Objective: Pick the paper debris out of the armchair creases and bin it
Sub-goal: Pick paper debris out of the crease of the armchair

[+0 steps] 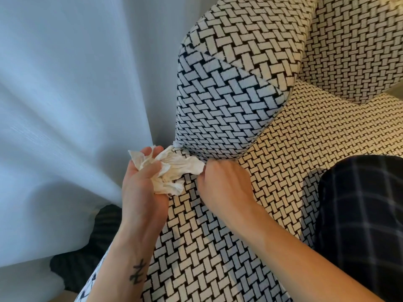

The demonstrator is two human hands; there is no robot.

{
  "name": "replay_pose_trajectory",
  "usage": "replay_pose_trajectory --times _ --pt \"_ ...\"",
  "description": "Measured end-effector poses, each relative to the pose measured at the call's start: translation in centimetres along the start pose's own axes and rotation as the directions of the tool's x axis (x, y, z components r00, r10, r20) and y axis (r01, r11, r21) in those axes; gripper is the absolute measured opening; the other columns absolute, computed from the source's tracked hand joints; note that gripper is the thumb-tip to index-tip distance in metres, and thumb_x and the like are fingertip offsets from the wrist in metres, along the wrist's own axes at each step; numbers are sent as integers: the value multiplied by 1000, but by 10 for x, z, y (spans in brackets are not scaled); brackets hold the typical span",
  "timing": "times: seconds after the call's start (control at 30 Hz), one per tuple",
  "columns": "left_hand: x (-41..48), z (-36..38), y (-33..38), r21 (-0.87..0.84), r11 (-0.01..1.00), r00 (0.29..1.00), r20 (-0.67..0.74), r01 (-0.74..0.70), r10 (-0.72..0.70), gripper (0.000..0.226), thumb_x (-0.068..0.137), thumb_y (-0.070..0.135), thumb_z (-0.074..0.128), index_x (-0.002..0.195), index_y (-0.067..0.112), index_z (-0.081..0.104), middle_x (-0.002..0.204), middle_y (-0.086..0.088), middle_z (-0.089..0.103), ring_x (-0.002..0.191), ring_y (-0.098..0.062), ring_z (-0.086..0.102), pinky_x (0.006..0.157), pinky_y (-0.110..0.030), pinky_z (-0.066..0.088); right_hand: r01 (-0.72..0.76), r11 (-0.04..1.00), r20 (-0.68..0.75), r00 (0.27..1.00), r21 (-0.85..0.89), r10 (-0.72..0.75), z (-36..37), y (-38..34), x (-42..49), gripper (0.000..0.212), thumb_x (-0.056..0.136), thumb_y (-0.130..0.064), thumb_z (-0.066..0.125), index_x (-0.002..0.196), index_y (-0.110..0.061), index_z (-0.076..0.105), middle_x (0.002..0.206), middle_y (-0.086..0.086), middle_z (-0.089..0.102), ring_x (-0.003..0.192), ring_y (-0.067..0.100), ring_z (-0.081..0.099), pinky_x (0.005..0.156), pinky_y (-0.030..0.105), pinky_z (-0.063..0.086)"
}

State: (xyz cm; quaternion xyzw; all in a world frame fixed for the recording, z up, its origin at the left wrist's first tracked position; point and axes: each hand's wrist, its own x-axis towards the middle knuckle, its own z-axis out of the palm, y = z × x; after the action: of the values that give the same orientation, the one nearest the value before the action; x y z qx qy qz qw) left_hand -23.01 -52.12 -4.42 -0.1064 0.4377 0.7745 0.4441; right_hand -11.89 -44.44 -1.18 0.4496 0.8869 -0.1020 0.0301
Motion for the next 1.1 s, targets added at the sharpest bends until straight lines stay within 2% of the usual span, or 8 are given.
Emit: replay_pose_trajectory --times 0.17,0.23,0.37,0.5,0.6,0.77,0.97,1.1 --pt "1 1 -2 -24 999 1000 -5 22 -23 37 97 -8 43 124 14 57 124 -7 71 108 -25 72 100 -53 51 -68 998 156 986 14 65 -7 3 16 31 97 -24 53 67 -19 45 64 -4 49 54 12 43 49 28 30" --pt "0 2 -2 -33 999 1000 -18 10 -11 36 97 -9 43 122 14 57 123 -6 72 108 -24 72 96 -48 54 -101 995 181 979 7 98 -7 1 23 34 95 -20 56 65 -21 41 63 -5 47 54 11 44 48 27 29" --pt "0 1 1 -55 998 998 -53 -41 38 35 97 -9 42 119 15 56 123 -5 71 107 -21 73 97 -46 54 -129 992 253 960 6 123 -9 -13 39 20 95 -19 56 76 -18 52 78 -2 59 75 19 58 64 30 42" --pt "1 2 0 -70 997 998 -63 -33 29 35 97 -9 42 117 15 57 123 -6 71 107 -22 73 102 -49 50 -162 986 325 936 51 137 -11 -19 53 14 97 -17 51 94 -13 64 102 4 69 83 20 62 66 31 45" --pt "2 2 -1 -65 998 998 -64 -19 14 36 96 -10 42 117 14 58 123 -6 71 106 -22 73 104 -50 49 -172 984 311 939 55 147 -7 -19 56 19 96 -17 51 103 -12 69 102 4 69 86 21 64 66 31 45" --pt "3 0 -2 -81 997 998 -56 -21 17 36 96 -10 42 119 13 57 124 -7 70 108 -22 72 105 -52 48 -168 982 259 955 80 143 -3 -16 54 13 96 -20 54 92 -15 65 92 2 68 76 20 59 58 30 39" --pt "2 0 -2 -77 997 999 -43 -21 18 37 96 -10 42 120 13 57 125 -7 69 109 -21 72 106 -51 48 -160 980 217 967 117 132 1 -14 51 13 94 -14 55 85 -14 65 82 1 66 70 19 60 58 30 44" --pt "2 1 -4 -74 997 999 -46 -19 16 36 95 -11 42 115 13 58 122 -7 71 108 -23 73 105 -52 48 -172 979 159 975 112 153 6 -13 49 16 95 -7 56 83 -17 58 85 1 65 72 19 58 61 30 43"
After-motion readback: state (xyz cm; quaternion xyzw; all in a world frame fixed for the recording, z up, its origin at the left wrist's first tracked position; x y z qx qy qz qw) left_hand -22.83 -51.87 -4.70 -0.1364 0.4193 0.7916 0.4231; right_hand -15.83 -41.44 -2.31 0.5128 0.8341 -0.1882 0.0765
